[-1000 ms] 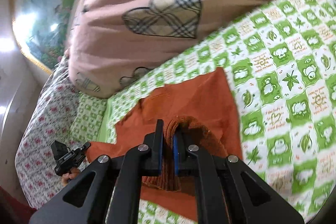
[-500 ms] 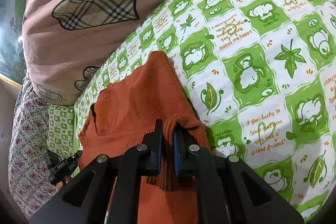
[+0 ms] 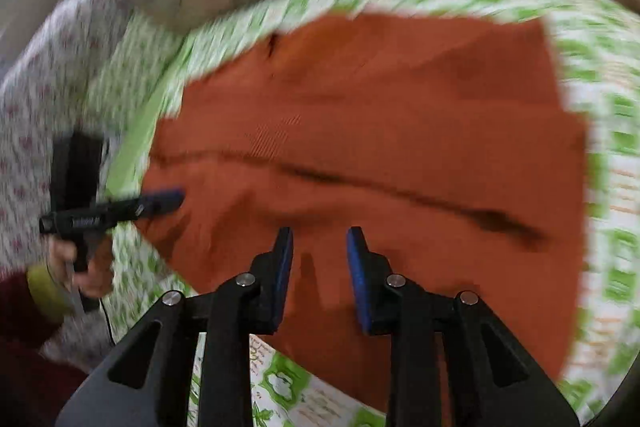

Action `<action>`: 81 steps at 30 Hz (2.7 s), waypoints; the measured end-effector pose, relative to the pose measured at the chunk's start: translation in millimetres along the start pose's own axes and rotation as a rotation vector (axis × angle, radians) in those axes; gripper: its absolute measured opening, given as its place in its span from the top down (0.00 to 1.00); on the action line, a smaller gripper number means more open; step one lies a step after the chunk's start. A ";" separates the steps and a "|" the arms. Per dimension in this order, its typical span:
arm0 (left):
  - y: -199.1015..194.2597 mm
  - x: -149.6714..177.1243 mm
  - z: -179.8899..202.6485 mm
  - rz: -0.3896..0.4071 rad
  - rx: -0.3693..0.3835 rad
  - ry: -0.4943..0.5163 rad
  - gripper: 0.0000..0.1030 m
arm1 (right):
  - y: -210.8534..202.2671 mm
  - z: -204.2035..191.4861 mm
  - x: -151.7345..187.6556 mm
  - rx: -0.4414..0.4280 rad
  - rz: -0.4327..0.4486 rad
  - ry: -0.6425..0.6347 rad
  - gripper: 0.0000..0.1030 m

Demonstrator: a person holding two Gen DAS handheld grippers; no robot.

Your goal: Fold small clothes

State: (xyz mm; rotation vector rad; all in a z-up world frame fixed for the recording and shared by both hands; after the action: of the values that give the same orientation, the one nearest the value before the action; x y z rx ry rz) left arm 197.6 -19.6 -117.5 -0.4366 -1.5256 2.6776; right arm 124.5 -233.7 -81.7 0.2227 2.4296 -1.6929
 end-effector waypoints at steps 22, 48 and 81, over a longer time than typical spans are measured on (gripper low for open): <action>-80.7 -121.0 -105.7 0.292 -0.173 -0.216 0.51 | -82.3 124.1 -69.2 0.281 0.291 0.360 0.80; -64.6 130.6 -48.4 0.187 -0.091 -0.466 0.38 | -95.6 67.9 91.2 0.158 0.195 0.398 0.77; -82.4 29.0 9.8 0.363 -0.186 -0.222 0.93 | -66.8 19.7 25.8 -0.024 0.130 0.348 0.73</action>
State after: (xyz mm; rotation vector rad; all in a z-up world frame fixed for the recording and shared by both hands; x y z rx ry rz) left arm 157.9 19.6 -49.6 -0.4782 -1.9377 2.9473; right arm 85.8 -274.6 -33.2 0.7097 2.6010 -1.6847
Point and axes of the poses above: each gripper's, at about its wrist camera, not at the fingertips, and y roughly the way its jaws point, z to its right, x to its underside, the point moved 8 cm from there along y, roughly the way its jaws point, and after that the axes turned 12 degrees about -z, right-handed, at the moved point
